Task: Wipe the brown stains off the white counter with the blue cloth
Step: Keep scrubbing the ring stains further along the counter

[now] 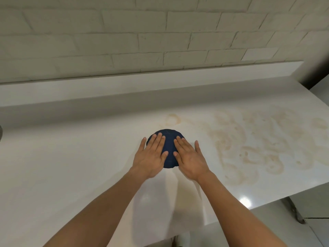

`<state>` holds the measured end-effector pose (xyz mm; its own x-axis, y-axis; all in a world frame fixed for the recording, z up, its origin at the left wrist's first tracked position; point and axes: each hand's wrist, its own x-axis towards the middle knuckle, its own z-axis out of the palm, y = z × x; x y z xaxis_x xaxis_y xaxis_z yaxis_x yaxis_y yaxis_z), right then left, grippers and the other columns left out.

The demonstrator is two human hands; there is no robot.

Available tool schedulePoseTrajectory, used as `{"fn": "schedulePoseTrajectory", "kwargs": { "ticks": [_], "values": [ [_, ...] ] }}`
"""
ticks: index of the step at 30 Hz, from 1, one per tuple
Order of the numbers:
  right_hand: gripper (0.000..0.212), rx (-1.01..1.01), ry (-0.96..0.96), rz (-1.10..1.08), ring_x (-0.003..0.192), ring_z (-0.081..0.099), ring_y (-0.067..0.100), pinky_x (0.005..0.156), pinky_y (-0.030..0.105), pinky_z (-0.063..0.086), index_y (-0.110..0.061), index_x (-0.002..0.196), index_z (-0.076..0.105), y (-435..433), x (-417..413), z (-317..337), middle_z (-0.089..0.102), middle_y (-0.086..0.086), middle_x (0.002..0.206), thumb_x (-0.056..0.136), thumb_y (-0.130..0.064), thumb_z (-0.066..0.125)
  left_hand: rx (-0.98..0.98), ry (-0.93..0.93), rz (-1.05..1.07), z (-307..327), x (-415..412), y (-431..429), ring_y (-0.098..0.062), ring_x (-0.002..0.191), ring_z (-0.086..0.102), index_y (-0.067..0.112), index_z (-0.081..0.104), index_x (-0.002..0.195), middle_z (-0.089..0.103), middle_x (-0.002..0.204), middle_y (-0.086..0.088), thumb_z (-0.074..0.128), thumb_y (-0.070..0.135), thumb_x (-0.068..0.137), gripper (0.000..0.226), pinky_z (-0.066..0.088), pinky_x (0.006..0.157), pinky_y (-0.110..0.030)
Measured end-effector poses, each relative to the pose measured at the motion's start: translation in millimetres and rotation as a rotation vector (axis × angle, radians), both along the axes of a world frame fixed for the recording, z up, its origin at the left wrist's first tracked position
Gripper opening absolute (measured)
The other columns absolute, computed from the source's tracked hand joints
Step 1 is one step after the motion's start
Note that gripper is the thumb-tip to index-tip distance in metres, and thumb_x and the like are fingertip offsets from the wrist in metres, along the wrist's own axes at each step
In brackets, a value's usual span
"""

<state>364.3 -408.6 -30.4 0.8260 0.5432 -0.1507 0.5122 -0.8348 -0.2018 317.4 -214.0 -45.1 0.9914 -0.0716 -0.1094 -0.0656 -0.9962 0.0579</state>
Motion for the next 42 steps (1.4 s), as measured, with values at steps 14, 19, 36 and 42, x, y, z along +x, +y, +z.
{"fn": "schedulePoseTrajectory", "kwargs": {
  "ticks": [14,19,36,42],
  "values": [
    [0.059,-0.019,-0.016,0.112,0.151,-0.009,0.005,0.12,0.049,-0.016,-0.022,0.16,0.002,50,-24,-3,-0.005,-0.009,0.167,0.106,-0.046,0.006,-0.017,0.0,0.087,-1,-40,51,-0.019,0.155,-0.011,0.015,-0.011,0.16,-0.011,0.169,-0.002,0.003,0.049,0.105,0.067,-0.007,0.125,-0.042],
    [0.06,-0.009,-0.01,0.118,0.151,-0.011,0.003,0.12,0.046,-0.019,-0.023,0.16,0.001,48,-21,-3,-0.007,-0.011,0.166,0.106,-0.048,0.005,-0.045,-0.007,0.058,-3,-35,55,-0.021,0.156,-0.01,0.015,-0.009,0.16,-0.01,0.169,-0.004,0.001,0.052,0.102,0.069,-0.007,0.125,-0.04],
    [0.055,0.158,-0.008,0.083,0.147,0.023,0.012,0.113,0.037,0.027,-0.022,0.154,0.034,55,36,17,0.028,-0.005,0.163,0.106,-0.047,0.03,-0.097,0.045,0.073,9,29,56,-0.024,0.156,-0.004,0.01,0.002,0.161,-0.001,0.17,-0.008,0.016,0.048,0.106,0.068,-0.001,0.126,-0.038],
    [0.039,0.303,-0.111,-0.191,0.136,0.039,0.023,0.106,0.042,0.041,-0.014,0.138,0.057,-12,52,16,0.05,0.003,0.148,0.103,-0.028,0.047,-0.233,0.009,0.306,9,43,10,-0.033,0.155,0.003,0.018,0.012,0.162,0.007,0.169,-0.011,0.02,0.057,0.104,0.07,0.001,0.123,-0.049]
  ]
}}
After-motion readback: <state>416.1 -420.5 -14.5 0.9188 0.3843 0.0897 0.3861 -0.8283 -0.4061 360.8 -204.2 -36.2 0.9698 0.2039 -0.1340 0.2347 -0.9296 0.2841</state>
